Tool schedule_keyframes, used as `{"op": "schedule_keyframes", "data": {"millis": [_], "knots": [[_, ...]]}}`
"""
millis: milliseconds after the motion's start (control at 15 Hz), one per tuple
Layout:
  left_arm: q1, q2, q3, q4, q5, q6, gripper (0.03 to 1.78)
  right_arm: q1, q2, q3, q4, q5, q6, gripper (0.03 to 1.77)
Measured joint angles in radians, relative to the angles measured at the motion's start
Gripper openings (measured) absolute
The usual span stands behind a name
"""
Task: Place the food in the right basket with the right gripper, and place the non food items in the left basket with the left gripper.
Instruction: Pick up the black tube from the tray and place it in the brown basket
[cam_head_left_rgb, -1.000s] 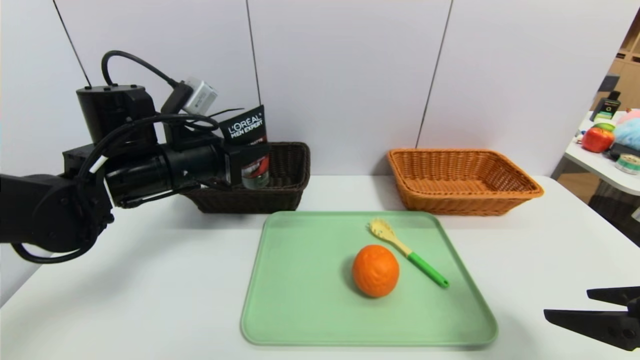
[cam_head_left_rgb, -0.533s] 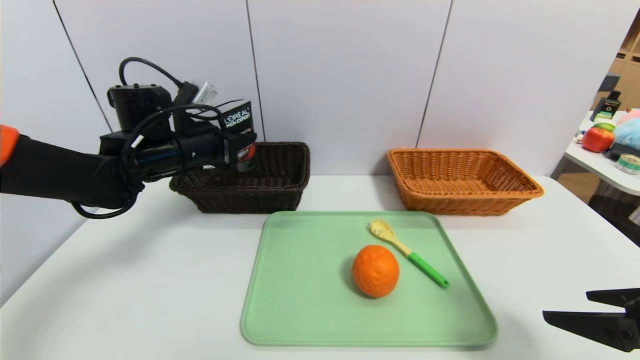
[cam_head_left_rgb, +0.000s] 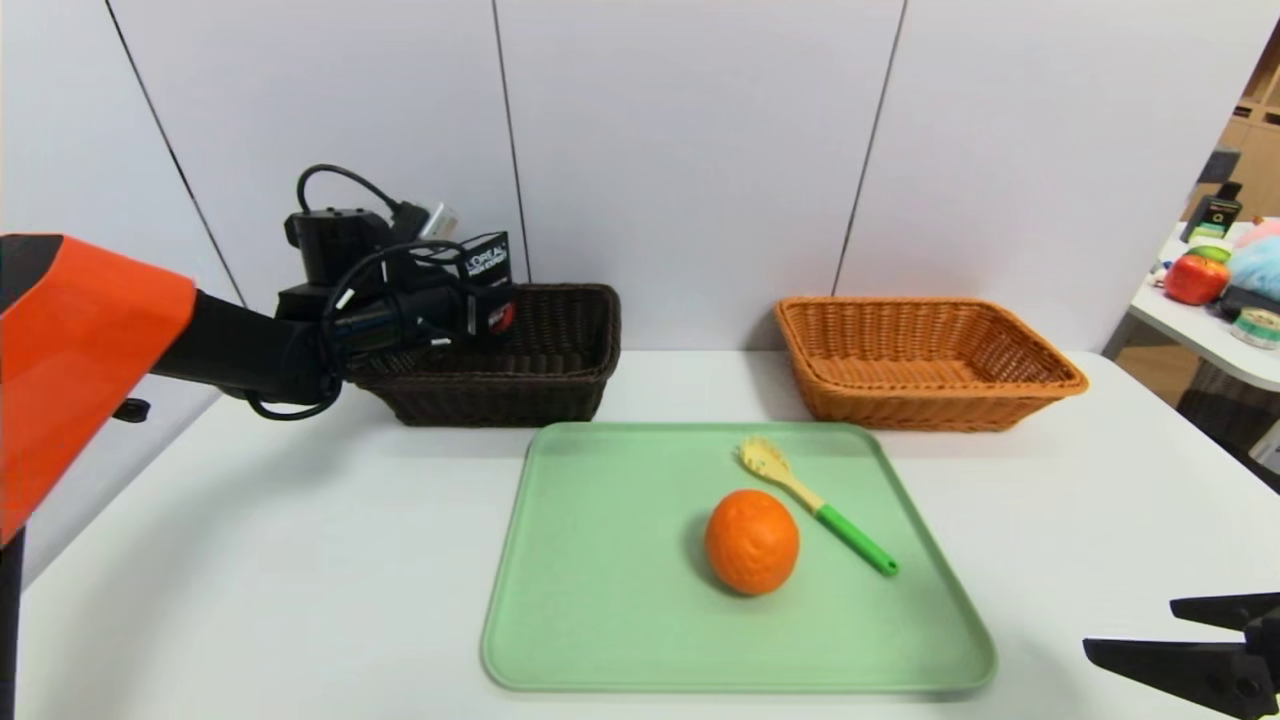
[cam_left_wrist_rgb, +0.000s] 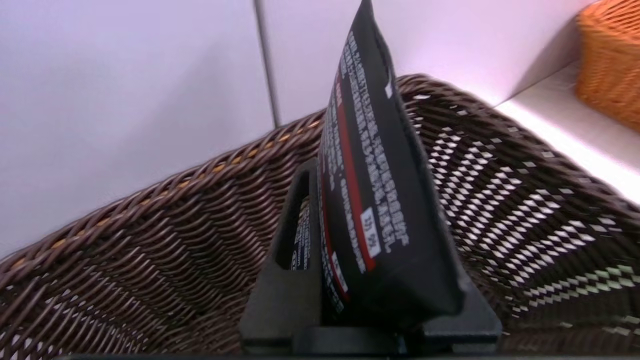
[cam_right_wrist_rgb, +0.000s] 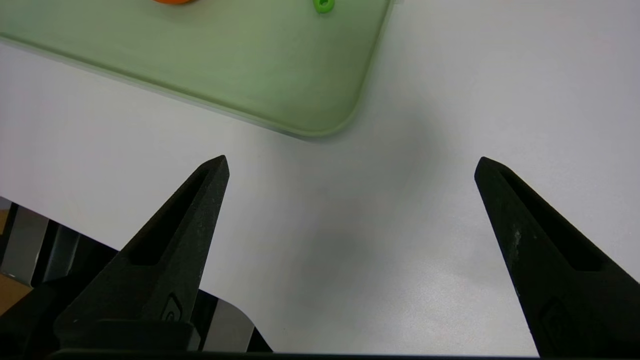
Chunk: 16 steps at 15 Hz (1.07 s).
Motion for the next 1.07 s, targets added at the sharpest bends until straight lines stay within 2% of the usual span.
{"op": "schedule_keyframes", "data": {"millis": [533,1067], "knots": [[0.0,0.087,-0.084,0.076,-0.001,0.0,0.38,-0.001,0.002,0.021,-0.009,0.0,0.002,1.7],[0.001,0.091,-0.092,0.072,-0.001,0.004,0.38,-0.003,0.002,0.022,-0.008,-0.002,0.002,1.7]]}}
